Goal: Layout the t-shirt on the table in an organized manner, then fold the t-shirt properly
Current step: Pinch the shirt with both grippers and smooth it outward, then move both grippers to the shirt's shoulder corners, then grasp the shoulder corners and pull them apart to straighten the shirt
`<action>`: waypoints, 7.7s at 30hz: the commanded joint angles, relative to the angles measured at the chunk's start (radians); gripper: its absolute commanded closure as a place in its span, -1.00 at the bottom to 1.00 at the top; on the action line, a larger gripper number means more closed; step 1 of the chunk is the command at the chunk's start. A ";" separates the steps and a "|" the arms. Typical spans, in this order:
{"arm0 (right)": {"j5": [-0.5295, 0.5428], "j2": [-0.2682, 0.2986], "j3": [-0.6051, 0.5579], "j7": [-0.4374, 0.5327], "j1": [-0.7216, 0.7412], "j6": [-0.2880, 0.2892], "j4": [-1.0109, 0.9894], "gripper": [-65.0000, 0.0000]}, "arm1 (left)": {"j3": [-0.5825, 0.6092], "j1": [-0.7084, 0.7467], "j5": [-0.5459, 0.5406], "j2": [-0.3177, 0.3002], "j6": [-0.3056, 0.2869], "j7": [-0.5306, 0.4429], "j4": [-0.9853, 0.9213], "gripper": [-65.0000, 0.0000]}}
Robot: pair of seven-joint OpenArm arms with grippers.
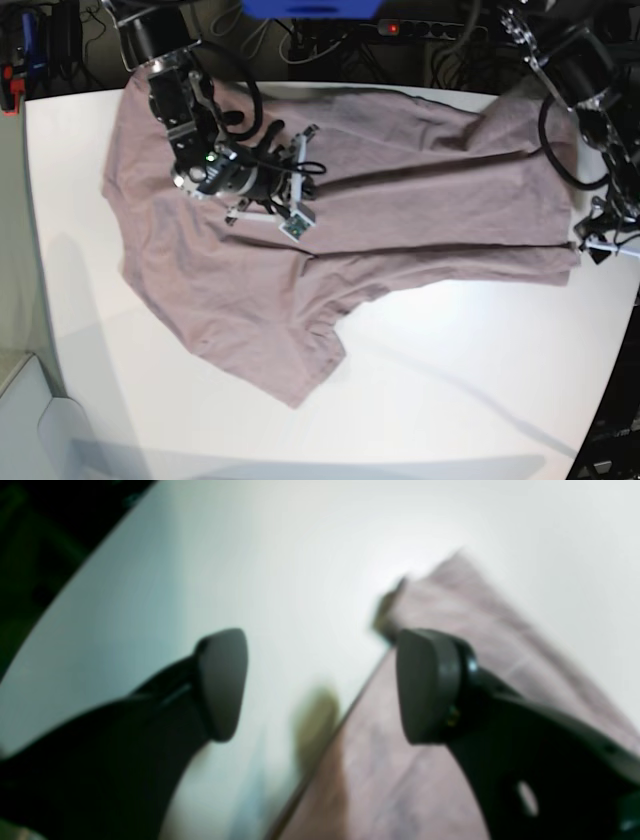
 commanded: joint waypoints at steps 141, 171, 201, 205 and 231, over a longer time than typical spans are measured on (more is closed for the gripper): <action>0.009 0.199 0.271 0.376 0.544 -0.524 -0.618 1.00 | 0.229 0.097 -0.157 -0.009 -0.131 -0.166 -0.093 0.99; 0.004 0.143 0.292 0.138 -0.062 -0.523 0.193 1.00 | 0.230 -0.350 0.103 -0.026 -0.122 -0.490 -0.731 0.98; 0.005 0.139 0.321 0.148 -0.007 -0.523 -0.074 1.00 | 0.224 0.097 -0.084 0.065 -0.122 0.050 0.073 1.00; 0.005 0.142 0.321 0.150 0.075 -0.523 -0.187 1.00 | 0.229 0.106 -0.084 0.063 -0.122 -0.020 -0.058 1.00; 0.004 0.137 0.472 -0.033 -0.254 -0.523 0.476 0.99 | 0.462 -0.454 -0.035 0.020 -0.122 -0.307 -0.587 1.00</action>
